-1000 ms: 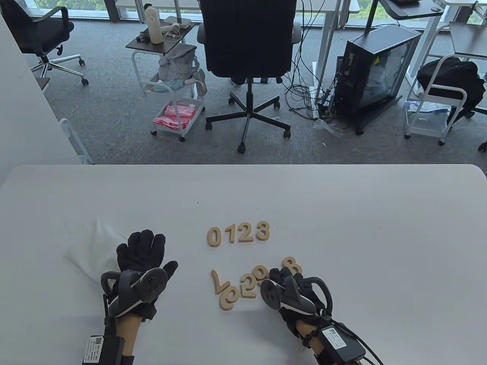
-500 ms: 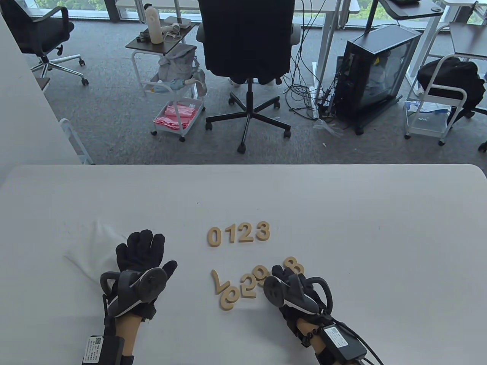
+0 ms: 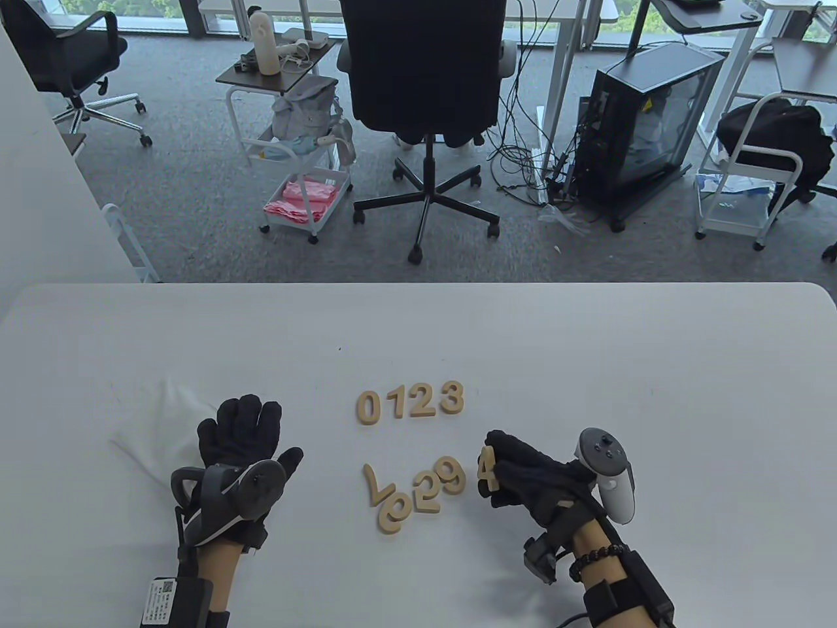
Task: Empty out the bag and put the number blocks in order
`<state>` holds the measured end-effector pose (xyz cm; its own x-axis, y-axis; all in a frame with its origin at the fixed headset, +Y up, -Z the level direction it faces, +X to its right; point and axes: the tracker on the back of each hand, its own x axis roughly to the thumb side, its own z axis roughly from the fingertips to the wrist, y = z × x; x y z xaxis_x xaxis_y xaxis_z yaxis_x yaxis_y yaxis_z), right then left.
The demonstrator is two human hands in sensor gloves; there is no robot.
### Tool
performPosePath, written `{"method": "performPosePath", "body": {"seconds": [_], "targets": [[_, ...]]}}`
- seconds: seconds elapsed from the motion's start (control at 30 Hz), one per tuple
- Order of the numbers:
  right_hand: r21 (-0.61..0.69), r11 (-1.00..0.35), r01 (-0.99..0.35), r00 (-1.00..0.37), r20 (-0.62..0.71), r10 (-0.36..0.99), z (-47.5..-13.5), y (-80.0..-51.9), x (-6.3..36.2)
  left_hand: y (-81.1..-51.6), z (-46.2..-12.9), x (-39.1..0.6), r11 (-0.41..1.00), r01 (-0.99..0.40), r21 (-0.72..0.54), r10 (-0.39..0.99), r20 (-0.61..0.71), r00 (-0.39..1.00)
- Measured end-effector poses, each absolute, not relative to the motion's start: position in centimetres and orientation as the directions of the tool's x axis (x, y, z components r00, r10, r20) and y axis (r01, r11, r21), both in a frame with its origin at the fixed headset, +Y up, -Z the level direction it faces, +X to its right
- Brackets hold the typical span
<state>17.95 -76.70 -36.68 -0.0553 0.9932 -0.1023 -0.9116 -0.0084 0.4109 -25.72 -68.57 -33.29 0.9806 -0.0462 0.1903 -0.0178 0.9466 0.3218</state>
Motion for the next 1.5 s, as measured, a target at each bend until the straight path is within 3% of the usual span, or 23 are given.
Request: {"method": "performPosePath", "body": {"seconds": [0.17,0.27,0.5,0.83,1.0,1.13,1.5], "targets": [[0.415,0.196,-0.888,0.135,-0.173,0.976,-36.9,-77.6,18.8,-68.5,-33.3,-25.8,0.946,-0.019,0.323,-0.044,0.187,0.981],[0.371,0.193,-0.908,0.139,-0.168,0.976,-36.8,-77.5,19.1,-68.5,-33.3,-25.9,0.946,-0.022,0.324,-0.041,0.186,0.982],[0.230,0.025,-0.973,-0.003,-0.123,0.992,-36.4,-76.3,19.6,-68.5,-33.3,-25.9,0.945,-0.021,0.325,-0.043,0.187,0.981],[0.061,-0.260,-0.964,-0.264,-0.065,0.962,-37.1,-72.1,20.2,-68.4,-33.3,-25.8,0.942,-0.016,0.335,-0.051,0.190,0.980],[-0.061,-0.490,-0.870,-0.486,-0.061,0.872,-39.3,-69.4,19.9,-68.4,-33.3,-25.8,0.940,-0.015,0.341,-0.054,0.191,0.980],[-0.055,-0.600,-0.798,-0.596,-0.080,0.799,-41.7,-68.2,18.6,-68.4,-33.3,-25.7,0.940,-0.013,0.342,-0.057,0.192,0.980],[-0.044,-0.891,-0.452,-0.871,-0.194,0.451,-48.5,-70.0,13.4,-68.4,-33.3,-25.6,0.940,-0.013,0.340,-0.057,0.196,0.979]]}}
